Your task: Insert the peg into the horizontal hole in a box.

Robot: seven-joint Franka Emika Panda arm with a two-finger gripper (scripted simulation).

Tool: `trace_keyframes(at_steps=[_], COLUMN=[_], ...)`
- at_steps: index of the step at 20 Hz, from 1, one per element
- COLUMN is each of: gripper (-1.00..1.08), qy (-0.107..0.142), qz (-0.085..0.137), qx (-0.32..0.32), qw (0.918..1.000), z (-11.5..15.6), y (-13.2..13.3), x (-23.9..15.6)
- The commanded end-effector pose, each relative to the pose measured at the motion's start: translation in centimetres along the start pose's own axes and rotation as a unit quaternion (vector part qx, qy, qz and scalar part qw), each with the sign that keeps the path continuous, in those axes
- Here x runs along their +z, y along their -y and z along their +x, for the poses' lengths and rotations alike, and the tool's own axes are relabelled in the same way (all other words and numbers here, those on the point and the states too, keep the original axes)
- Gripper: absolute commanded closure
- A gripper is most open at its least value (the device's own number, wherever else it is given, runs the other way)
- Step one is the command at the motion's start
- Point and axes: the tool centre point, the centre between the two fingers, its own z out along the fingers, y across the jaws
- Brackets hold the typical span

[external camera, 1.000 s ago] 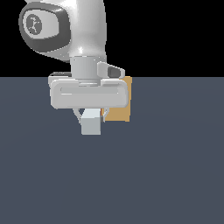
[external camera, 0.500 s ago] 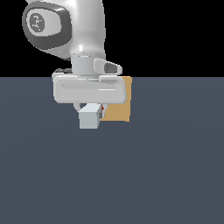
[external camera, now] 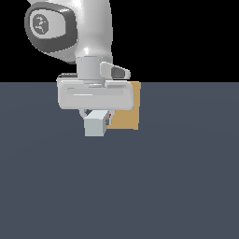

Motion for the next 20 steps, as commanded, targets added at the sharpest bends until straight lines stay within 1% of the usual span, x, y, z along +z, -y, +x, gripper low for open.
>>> trace_keyframes(at_steps=[1,7,11,15,20], gripper=[1.08,1.08,1.08,1.08,1.08], qy=[-0.001,-0.001,-0.001,-0.001,-0.001], qz=[-0.004,-0.002,-0.003,-0.003,-0.004], qx=[0.001,0.001,0.001,0.001,0.001], qw=[1.0,1.0,1.0,1.0,1.0], z=[0.1,0.2,1.4,3.7,7.6], y=[-0.3,-0.2,-0.1,-0.1,-0.1], x=[-0.4,-0.2,-0.3,-0.3,-0.4])
